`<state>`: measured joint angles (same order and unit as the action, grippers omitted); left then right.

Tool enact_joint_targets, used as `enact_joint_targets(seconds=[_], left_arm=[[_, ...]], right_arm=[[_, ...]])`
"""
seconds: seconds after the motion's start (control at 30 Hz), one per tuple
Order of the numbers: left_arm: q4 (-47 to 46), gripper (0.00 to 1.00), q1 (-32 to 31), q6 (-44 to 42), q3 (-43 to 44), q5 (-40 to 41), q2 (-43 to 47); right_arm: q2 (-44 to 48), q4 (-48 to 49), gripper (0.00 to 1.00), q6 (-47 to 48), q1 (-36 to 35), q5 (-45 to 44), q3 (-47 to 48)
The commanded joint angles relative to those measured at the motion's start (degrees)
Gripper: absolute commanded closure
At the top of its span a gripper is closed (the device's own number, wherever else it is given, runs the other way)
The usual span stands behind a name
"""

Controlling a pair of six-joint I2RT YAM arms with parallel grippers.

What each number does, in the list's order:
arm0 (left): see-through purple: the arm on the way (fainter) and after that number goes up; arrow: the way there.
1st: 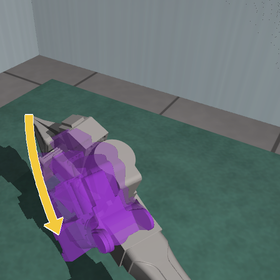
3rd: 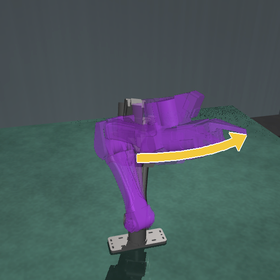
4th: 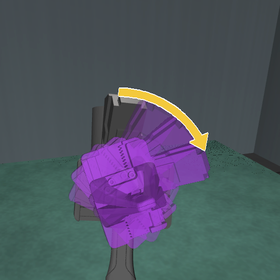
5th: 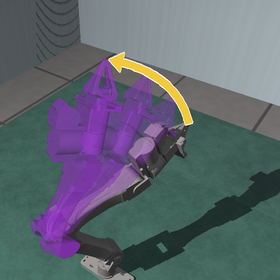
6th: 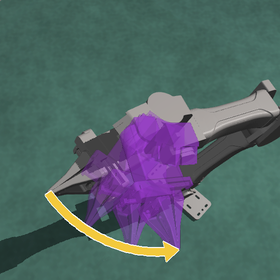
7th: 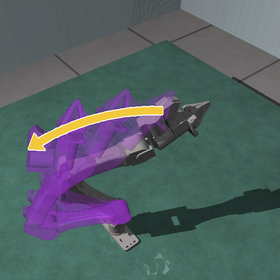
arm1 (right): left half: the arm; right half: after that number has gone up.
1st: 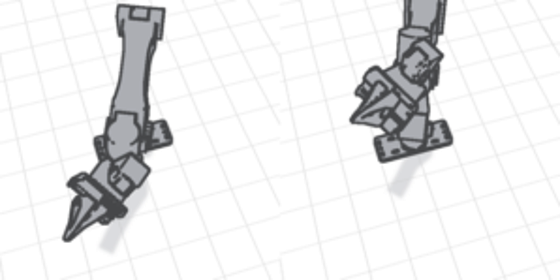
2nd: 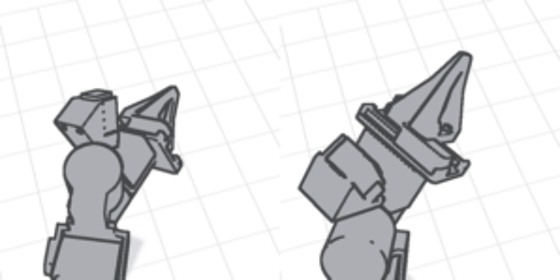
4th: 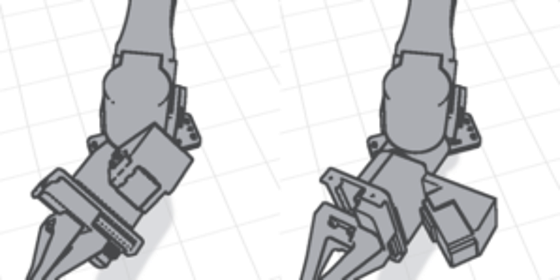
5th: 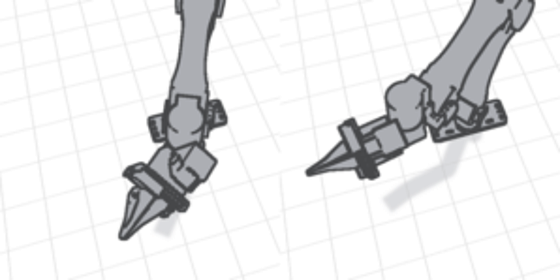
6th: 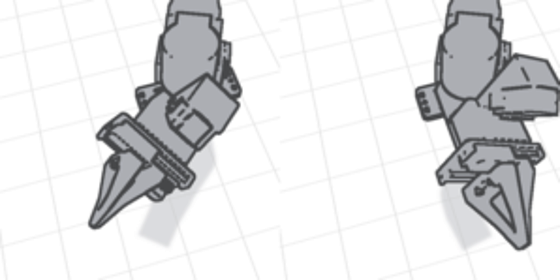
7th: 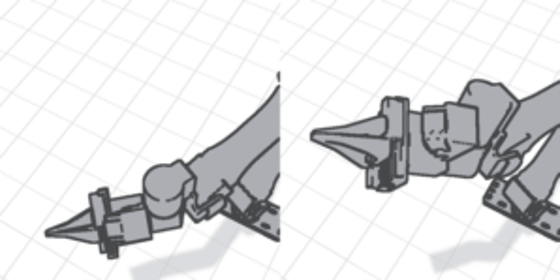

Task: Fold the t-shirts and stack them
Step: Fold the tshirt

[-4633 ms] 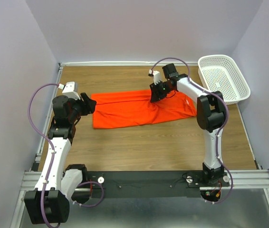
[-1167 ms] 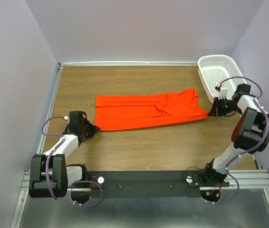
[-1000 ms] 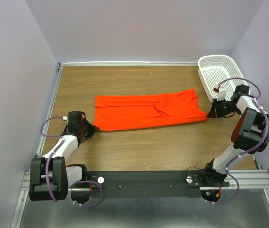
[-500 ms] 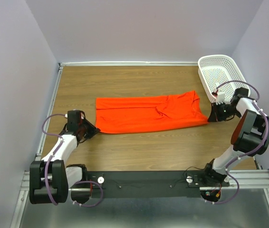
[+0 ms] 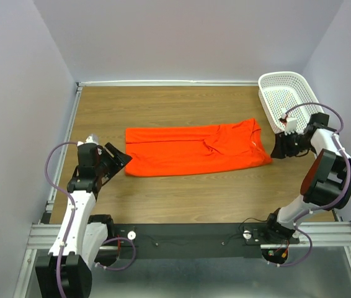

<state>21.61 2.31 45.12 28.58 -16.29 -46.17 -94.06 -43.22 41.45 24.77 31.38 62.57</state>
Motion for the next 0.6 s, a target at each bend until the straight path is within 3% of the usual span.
enact_joint_targets(seconds=[0.0, 0.03, 0.1, 0.23, 0.4, 0.57], left_arm=[[-18.78, 0.09, 0.68, -2.41, -2.64, -7.25, 2.76], [-22.27, 0.04, 0.68, -2.50, -3.26, -7.43, 1.71], [-29.91, 0.04, 1.12, -3.98, -1.52, -6.99, -5.74], [-31.97, 0.06, 1.91, -9.00, 8.14, -8.31, -24.54], [-32.59, 0.13, 2.44, -10.76, 17.73, -11.03, -41.68], [-32.86, 0.24, 2.35, -9.70, 21.07, -11.39, -47.95]], right_arm=[[0.73, -4.93, 0.44, 4.23, -0.07, 12.45, 1.59], [-0.24, -6.07, 0.44, 4.69, -0.95, 14.66, 2.73], [-3.66, -7.14, 0.44, 3.99, -2.01, 19.24, 6.59], [-10.15, -3.02, 0.44, -4.77, -4.90, 21.10, 14.59], [-14.65, 8.57, 0.45, -19.10, -10.35, 9.36, 21.09], [-19.92, 14.30, 0.46, -27.90, -15.18, -0.60, 26.02]])
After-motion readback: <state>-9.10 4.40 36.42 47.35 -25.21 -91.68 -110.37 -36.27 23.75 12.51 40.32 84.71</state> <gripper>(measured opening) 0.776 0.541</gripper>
